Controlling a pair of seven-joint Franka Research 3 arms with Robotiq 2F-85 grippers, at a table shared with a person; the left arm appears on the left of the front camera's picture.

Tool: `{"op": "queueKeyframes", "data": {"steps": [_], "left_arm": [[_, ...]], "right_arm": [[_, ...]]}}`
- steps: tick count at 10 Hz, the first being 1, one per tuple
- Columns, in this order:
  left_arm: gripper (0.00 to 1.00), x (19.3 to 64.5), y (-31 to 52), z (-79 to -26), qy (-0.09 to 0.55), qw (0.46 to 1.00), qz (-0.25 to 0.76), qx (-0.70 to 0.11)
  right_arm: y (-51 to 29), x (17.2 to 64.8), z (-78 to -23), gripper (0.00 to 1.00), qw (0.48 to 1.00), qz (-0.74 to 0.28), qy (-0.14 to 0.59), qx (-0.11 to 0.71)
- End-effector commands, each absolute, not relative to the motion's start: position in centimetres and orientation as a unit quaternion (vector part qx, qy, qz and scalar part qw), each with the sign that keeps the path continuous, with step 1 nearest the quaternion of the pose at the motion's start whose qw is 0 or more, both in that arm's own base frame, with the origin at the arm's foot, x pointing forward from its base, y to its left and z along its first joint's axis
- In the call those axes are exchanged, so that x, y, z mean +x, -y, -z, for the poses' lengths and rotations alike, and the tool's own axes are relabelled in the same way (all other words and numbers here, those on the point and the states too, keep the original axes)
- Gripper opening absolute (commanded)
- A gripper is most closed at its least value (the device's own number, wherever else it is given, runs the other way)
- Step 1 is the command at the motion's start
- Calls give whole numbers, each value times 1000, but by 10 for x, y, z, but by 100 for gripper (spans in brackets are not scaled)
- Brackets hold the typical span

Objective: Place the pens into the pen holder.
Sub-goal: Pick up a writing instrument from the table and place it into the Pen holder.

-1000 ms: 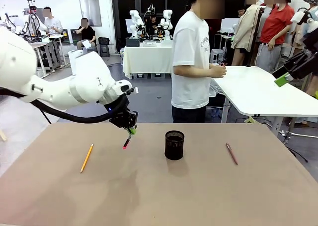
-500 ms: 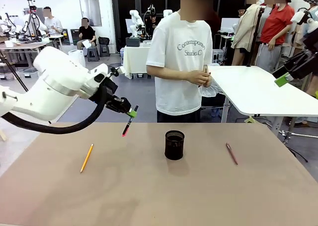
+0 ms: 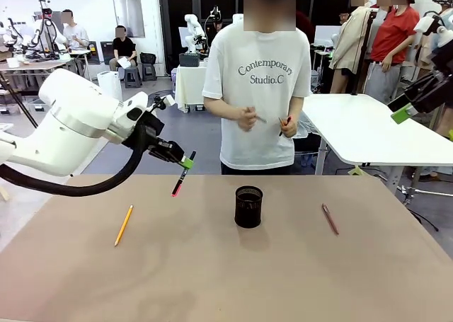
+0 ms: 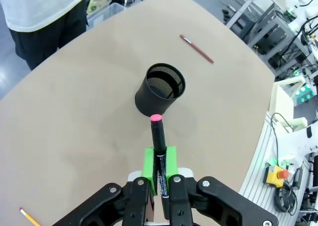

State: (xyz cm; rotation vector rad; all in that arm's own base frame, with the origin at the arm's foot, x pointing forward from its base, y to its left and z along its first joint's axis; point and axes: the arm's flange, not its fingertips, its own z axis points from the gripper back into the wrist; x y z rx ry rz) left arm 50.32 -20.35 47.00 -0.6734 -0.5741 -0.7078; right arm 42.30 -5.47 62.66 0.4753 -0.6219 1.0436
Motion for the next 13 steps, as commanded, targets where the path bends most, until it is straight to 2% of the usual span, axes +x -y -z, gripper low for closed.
{"op": "queueKeyframes", "data": {"steps": [1, 3, 4, 8, 9, 11, 13], "left_arm": [[0, 507, 205, -473, 272, 847, 330, -318], [0, 498, 179, -478, 283, 840, 333, -322], [0, 489, 159, -486, 302, 819, 349, -342], [0, 435, 99, -514, 413, 673, 459, -408], [0, 427, 82, -523, 435, 652, 466, -411], [0, 412, 51, -533, 472, 638, 449, -411], [0, 405, 25, -533, 492, 613, 476, -395]], "right_arm": [[54, 423, -630, 100, 794, -487, 290, 220], [54, 423, -630, 100, 794, -487, 290, 220], [54, 423, -630, 100, 794, -487, 290, 220], [54, 423, -630, 100, 794, -487, 290, 220], [54, 423, -630, 100, 794, -487, 290, 220], [54, 423, -630, 100, 794, -487, 290, 220], [54, 423, -630, 100, 794, -487, 290, 220]]}}
